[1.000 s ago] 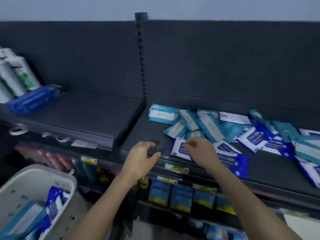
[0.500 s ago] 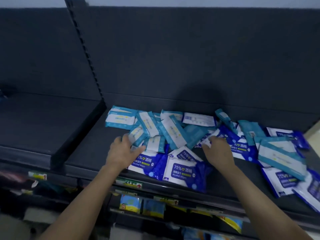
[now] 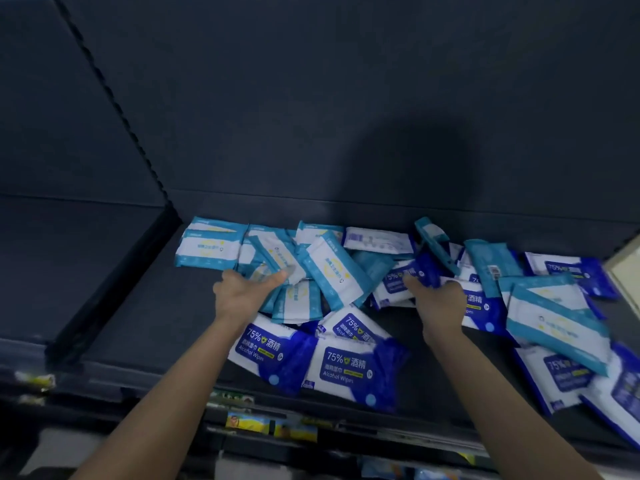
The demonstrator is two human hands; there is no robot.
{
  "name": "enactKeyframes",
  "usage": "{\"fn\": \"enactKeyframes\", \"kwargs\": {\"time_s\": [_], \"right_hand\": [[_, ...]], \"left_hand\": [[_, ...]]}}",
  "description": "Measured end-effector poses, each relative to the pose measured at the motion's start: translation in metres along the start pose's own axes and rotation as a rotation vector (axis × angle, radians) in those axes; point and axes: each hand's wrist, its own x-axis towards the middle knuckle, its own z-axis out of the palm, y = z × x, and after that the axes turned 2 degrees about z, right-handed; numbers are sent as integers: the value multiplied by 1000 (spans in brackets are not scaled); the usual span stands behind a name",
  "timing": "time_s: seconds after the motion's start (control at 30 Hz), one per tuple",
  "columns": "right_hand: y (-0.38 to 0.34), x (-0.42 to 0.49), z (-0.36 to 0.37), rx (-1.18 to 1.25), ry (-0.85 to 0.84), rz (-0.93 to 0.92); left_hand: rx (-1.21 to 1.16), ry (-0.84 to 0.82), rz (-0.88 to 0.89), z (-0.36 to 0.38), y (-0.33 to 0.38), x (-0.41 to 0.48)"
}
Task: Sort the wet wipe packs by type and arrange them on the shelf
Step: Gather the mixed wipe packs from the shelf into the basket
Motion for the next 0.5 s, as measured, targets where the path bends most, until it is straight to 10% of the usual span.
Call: {"fn": "enactKeyframes", "kwargs": {"time_s": [0.5], "right_hand": [[-29,-45,80,66,-353,-75]], "left_hand": [[-236,-329,152,14,27,26]]}}
